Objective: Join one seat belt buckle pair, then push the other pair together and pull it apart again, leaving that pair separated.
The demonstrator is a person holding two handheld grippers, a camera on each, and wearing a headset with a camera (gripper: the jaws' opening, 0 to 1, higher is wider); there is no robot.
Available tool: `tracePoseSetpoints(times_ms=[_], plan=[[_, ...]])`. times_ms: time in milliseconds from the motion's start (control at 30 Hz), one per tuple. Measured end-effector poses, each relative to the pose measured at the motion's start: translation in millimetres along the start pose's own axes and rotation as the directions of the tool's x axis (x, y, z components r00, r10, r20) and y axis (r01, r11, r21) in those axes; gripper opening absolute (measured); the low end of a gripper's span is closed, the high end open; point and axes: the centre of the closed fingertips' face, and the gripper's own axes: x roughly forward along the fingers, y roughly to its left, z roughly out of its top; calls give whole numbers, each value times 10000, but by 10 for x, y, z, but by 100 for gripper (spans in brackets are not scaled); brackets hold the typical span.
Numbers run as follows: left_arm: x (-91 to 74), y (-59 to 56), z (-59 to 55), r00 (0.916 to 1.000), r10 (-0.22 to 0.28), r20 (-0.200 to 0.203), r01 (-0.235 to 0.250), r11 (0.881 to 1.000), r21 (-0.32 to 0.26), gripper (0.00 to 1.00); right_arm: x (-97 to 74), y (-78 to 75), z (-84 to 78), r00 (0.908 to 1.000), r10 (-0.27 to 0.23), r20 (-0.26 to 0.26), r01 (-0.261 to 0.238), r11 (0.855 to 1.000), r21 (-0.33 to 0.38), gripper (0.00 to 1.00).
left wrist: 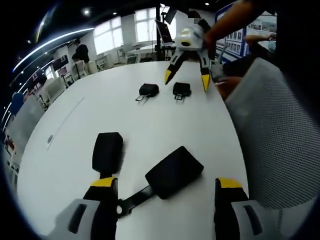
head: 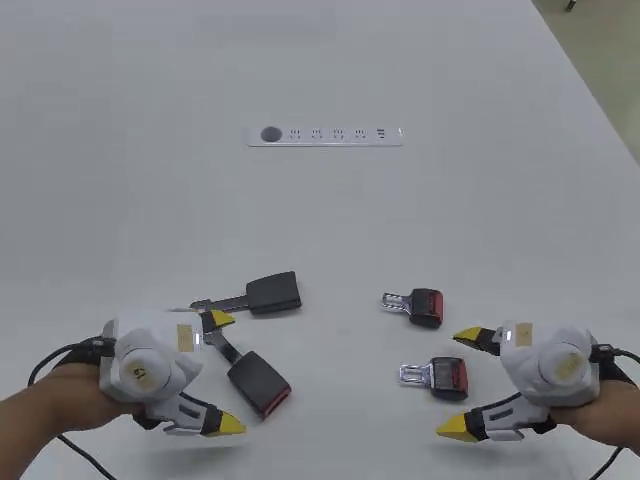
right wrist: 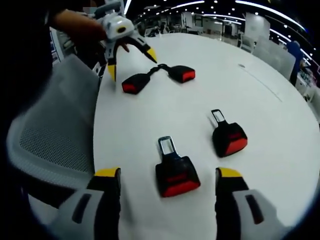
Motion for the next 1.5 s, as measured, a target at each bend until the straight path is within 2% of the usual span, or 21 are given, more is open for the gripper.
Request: tracePoseSetpoints(times_ms=[167,300,433,533,567,633,733,800,967,1000,1033,1100,1167,1233,1333,1500], plan=[[107,26,-25,9978,-539,-398,563,9964,627,76,22,-42,-25,9996,242,-139,-243,9997,-100,77],[199,64,-56,9945,-780,-697,847,9914,997,73,70,-30,-43,9980,523,-350,-535,9980,-327,75],[279,43,-95,9862,-1206,-1138,1387,9761,1673,65,102,-14,-71,9958,749,-526,-775,9958,-492,68],[311,60,-100,9834,-1258,-1307,1502,9686,1979,63,106,-26,-83,9948,762,-681,-809,9942,-704,67],[317,37,-75,9823,-1433,-1205,1648,9672,1931,62,106,-30,-77,9947,766,-686,-817,9938,-758,65],[329,31,-56,9803,-1534,-1244,1765,9632,2030,61,104,-21,-67,9938,879,-682,-931,9926,-773,64],[332,-38,-60,9704,-2003,-1352,2258,9508,2123,53,100,-33,-70,9930,922,-741,-990,9907,-935,61],[329,-50,-63,9683,-2079,-1383,2336,9500,2074,50,100,-36,-66,9929,946,-726,-1011,9905,-928,60],[317,-46,-66,9746,-1877,-1223,2084,9599,1875,43,103,-59,-68,9944,861,-615,-922,9902,-1050,53],[317,-35,-62,9802,-1620,-1138,1794,9700,1644,41,103,-73,-66,9953,792,-565,-849,9908,-1052,50],[308,-6,-76,9855,-1278,-1116,1404,9835,1137,40,103,-106,-66,9968,623,-501,-675,9916,-1107,47],[298,20,-77,9910,-922,-975,999,9920,775,39,102,-114,-62,9973,602,-412,-640,9931,-988,42],[288,19,-90,9934,-666,-938,715,9962,496,38,104,-127,-52,9978,609,-250,-630,9933,-972,39],[282,32,-100,9951,-367,-920,361,9993,-79,37,102,-132,-55,9976,676,-116,-685,9925,-1013,38],[276,50,-111,9954,13,-955,-66,9985,-548,36,104,-127,-49,9972,744,-31,-743,9912,-1092,38],[287,59,-101,9939,172,-1087,-263,9963,-823,36,100,-126,-50,9969,784,97,-769,9909,-1103,37]])
